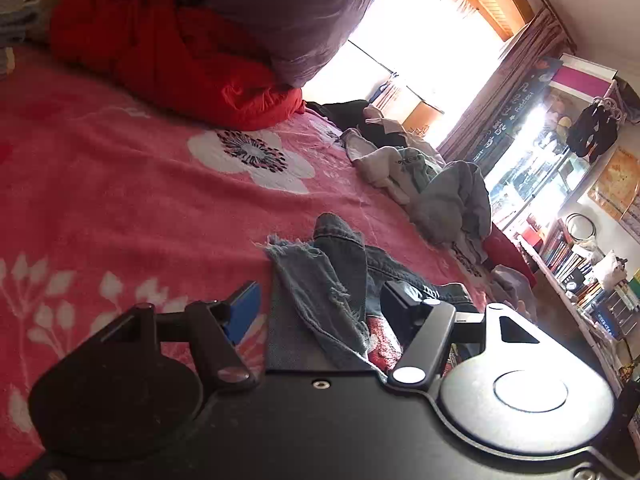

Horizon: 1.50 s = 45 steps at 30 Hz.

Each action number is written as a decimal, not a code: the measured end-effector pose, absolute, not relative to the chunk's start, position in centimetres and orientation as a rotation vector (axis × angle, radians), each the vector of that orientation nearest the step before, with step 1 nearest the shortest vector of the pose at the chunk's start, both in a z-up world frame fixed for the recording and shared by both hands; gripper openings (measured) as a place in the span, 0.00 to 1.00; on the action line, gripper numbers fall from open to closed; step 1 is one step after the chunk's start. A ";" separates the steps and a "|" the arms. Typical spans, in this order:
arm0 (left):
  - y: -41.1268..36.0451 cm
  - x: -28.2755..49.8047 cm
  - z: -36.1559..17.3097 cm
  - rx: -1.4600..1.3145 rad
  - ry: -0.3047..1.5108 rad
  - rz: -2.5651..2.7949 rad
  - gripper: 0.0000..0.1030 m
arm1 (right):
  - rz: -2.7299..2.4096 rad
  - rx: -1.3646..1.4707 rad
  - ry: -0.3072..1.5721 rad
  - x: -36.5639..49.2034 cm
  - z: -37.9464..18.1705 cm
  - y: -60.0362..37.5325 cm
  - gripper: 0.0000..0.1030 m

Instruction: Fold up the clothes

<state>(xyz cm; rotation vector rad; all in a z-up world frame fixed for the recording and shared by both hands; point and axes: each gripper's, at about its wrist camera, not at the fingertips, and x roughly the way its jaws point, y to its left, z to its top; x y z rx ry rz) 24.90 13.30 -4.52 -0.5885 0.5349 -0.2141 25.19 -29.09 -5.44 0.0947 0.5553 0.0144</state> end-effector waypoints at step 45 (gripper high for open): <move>13.5 25.6 -6.4 -0.652 0.585 -0.294 0.64 | 0.150 0.194 0.764 39.2 -5.3 -30.2 0.33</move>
